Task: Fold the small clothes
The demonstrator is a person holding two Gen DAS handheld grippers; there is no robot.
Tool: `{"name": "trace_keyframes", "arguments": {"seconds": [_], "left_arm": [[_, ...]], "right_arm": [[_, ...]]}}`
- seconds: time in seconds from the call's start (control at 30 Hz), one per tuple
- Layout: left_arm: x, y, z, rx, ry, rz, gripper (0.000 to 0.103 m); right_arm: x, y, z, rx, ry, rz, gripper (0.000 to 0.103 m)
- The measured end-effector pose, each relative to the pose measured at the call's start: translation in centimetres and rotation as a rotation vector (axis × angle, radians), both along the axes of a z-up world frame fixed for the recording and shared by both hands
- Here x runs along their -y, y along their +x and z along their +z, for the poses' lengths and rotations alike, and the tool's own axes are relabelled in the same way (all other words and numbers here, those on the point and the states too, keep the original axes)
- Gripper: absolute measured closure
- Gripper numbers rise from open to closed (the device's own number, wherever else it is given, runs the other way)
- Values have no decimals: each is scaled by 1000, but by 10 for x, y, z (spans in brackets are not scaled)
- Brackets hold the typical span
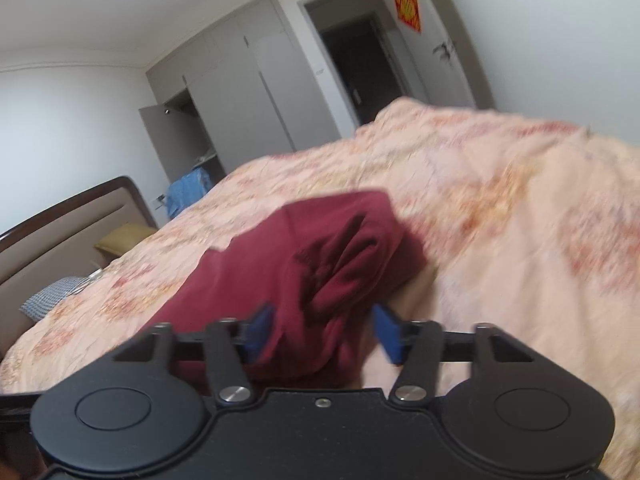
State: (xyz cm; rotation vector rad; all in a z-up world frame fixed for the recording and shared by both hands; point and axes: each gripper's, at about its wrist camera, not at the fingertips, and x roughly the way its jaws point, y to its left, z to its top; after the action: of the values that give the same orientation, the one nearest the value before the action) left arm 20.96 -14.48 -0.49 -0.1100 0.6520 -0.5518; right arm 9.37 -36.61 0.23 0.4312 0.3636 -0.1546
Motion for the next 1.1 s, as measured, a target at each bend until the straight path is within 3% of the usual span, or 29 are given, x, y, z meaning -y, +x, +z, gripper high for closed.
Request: {"name": "trace_keyframes", "arguments": {"seconds": [0.1,0.2,0.27,0.37,0.53,0.63,0.73,0.93,1.1], "left_arm": [[-8,-5,8,14,-64,-5,14],[-13,3,19,39,-133,52,4],[-13,20,25,22,-152,113,4],[-7,48,28,-16,-120,235,3],[2,67,13,-85,-66,263,1],[3,63,-9,-124,-25,260,1],[-6,54,-24,-119,-97,268,1],[-3,53,-23,-110,-76,264,0],[-2,53,-23,-108,-78,263,0]], "right_arm": [[8,13,8,16,-31,-56,9],[19,43,14,3,-42,-94,1],[22,66,14,-21,-68,-113,1],[28,93,6,-72,-85,-118,1],[40,93,-30,-168,-124,-164,1],[47,62,-50,-91,-72,-156,1],[40,44,-55,-56,-113,-148,1],[29,41,-61,-38,-173,-164,1],[35,37,-46,-46,-101,-164,1]]}}
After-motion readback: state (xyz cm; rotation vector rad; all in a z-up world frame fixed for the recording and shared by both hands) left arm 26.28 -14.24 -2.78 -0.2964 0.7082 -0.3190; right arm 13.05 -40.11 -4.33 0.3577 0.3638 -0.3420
